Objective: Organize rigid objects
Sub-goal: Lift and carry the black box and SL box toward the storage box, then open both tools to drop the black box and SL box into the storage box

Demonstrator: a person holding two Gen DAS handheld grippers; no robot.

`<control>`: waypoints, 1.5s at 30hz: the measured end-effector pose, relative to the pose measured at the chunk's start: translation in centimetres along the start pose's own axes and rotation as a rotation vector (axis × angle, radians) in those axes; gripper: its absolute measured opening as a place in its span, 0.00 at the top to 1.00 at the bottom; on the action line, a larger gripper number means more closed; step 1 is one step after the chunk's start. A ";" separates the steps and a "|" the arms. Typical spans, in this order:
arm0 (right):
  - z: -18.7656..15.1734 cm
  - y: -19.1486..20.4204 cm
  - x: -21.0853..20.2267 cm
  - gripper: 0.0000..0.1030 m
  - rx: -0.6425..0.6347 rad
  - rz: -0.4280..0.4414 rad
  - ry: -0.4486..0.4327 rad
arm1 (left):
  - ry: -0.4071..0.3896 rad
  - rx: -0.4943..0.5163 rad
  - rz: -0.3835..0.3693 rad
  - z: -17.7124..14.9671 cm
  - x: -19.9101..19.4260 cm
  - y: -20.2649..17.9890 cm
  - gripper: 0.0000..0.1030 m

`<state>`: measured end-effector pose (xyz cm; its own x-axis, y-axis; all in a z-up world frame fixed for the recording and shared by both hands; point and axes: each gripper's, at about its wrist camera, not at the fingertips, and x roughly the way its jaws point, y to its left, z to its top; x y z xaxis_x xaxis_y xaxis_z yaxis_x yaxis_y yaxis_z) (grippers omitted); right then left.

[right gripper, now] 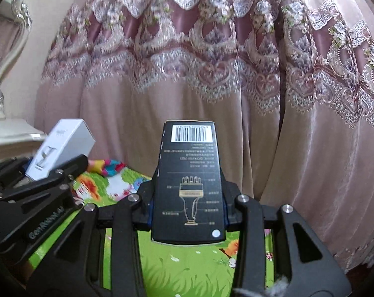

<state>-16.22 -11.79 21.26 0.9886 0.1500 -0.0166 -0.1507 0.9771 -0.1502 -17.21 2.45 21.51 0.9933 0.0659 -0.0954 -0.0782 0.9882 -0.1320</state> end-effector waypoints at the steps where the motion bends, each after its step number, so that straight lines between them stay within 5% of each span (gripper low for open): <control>1: 0.6 0.2 -0.8 0.59 -0.002 0.007 -0.034 | -0.008 -0.001 -0.003 0.3 -0.2 0.1 0.59; 7: 3.0 1.9 -1.3 0.59 -0.015 0.074 -0.080 | -0.031 -0.016 0.007 3.5 -0.5 1.5 0.59; 9: 4.3 2.8 -1.6 0.59 -0.033 0.085 -0.152 | -0.058 0.064 0.084 5.2 0.1 2.1 0.59; 11: 6.4 3.7 0.4 0.59 -0.022 0.158 -0.120 | -0.027 0.012 0.112 7.0 -0.1 4.6 0.59; 12: 7.5 3.8 0.0 0.59 0.003 0.187 -0.145 | -0.073 -0.009 0.151 8.0 -2.0 5.9 0.59; 15: 10.3 4.9 -2.7 0.59 0.001 0.219 -0.325 | -0.169 0.015 0.296 9.6 -5.1 8.1 0.59; 19: 12.2 8.2 0.3 0.59 0.018 0.355 -0.213 | -0.111 -0.084 0.344 11.1 -6.0 12.5 0.59; 22: 11.6 9.0 -3.9 0.59 -0.001 0.360 -0.327 | -0.188 0.002 0.423 9.7 -9.3 13.3 0.59; 25: 10.0 12.0 -3.0 0.59 -0.025 0.438 -0.208 | -0.049 -0.062 0.416 6.8 -9.3 17.1 0.59; 29: 5.1 18.0 -3.5 0.59 -0.122 0.611 -0.063 | 0.075 -0.038 0.531 0.7 -12.7 21.8 0.59; 31: 2.5 21.3 -3.5 0.59 -0.186 0.715 0.035 | 0.220 -0.122 0.567 -2.9 -14.0 26.0 0.59; 37: -5.2 30.5 -4.0 0.59 -0.354 0.999 0.348 | 0.469 -0.285 0.642 -12.1 -17.9 33.2 0.59; 45: -13.4 36.8 -5.7 0.59 -0.498 1.124 0.606 | 0.595 -0.418 0.573 -16.7 -19.6 34.9 0.58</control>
<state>-27.28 21.26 2.58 0.2035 0.6034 -0.7710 -0.9749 0.1973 -0.1028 -40.79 33.33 2.33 0.5951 0.3326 -0.7316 -0.6831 0.6889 -0.2425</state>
